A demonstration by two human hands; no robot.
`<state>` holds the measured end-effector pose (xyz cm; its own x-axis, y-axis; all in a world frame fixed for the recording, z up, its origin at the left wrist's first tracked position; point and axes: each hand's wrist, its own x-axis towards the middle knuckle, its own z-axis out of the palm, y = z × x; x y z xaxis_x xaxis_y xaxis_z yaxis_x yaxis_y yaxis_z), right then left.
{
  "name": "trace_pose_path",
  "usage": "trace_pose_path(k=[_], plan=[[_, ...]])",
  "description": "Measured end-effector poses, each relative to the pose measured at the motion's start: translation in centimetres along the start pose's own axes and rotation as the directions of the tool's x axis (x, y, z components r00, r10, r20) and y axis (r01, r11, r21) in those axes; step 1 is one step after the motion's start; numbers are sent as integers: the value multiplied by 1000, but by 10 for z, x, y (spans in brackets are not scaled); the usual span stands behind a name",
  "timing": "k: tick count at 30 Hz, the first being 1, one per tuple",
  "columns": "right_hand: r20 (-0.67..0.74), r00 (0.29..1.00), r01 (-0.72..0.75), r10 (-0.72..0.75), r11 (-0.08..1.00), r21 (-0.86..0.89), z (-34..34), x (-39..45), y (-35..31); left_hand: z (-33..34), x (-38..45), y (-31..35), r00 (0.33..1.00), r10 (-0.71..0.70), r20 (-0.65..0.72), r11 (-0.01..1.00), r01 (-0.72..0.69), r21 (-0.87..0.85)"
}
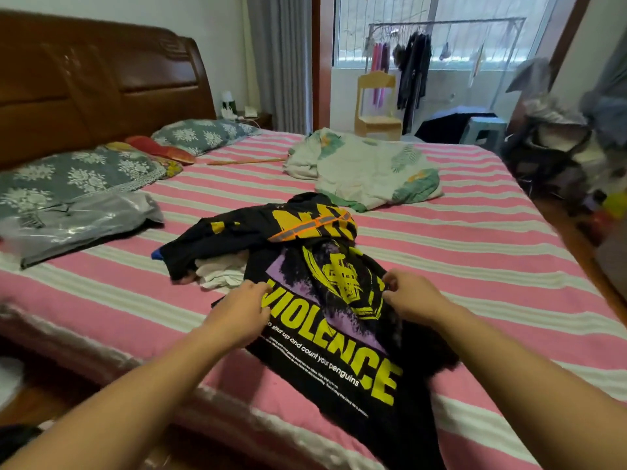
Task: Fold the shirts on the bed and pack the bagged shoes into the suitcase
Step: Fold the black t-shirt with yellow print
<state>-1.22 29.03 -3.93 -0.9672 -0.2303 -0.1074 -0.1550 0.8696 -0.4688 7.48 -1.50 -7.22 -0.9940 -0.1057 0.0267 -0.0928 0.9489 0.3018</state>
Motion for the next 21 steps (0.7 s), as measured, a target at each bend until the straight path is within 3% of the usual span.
trace_pose_path(k=[3, 6, 8, 10, 11, 13, 15, 17, 18, 19, 21], plan=[[6, 993, -122, 122, 993, -6, 26, 66, -7, -8, 65, -2, 983, 176, -52, 944, -154, 291], [79, 969, -241, 233, 962, 124, 49, 117, -10, -7, 135, 12, 924, 377, 60, 727, -336, 599], [146, 981, -155, 129, 970, 189, 59, 133, -15, -5, 179, 25, 878, 451, 161, 595, -430, 679], [198, 979, 10, -50, 980, 198, 58, 131, -11, -3, 219, 29, 864, 450, 228, 544, -467, 697], [234, 967, 45, -97, 974, 221, 50, 128, -2, -4, 238, 26, 884, 404, 234, 563, -442, 699], [187, 981, 20, -59, 979, 204, 23, 118, 33, -19, 266, 13, 953, 286, 96, 728, -281, 625], [-88, 991, -94, 101, 992, 81, -9, 108, 78, -35, 291, -13, 987, 111, -115, 850, -34, 526], [-319, 901, -300, 293, 954, 30, -34, 98, 114, -46, 308, -42, 958, -168, -232, 849, 260, 460], [-365, 854, -388, 371, 921, 29, -38, 94, 122, -48, 310, -47, 939, -252, -234, 828, 334, 450], [-365, 825, -458, 432, 889, 17, -37, 92, 125, -45, 307, -43, 940, -265, -217, 843, 335, 422], [-347, 811, -514, 471, 857, -39, -18, 94, 119, -27, 290, -13, 994, -86, -70, 888, 108, 447]])
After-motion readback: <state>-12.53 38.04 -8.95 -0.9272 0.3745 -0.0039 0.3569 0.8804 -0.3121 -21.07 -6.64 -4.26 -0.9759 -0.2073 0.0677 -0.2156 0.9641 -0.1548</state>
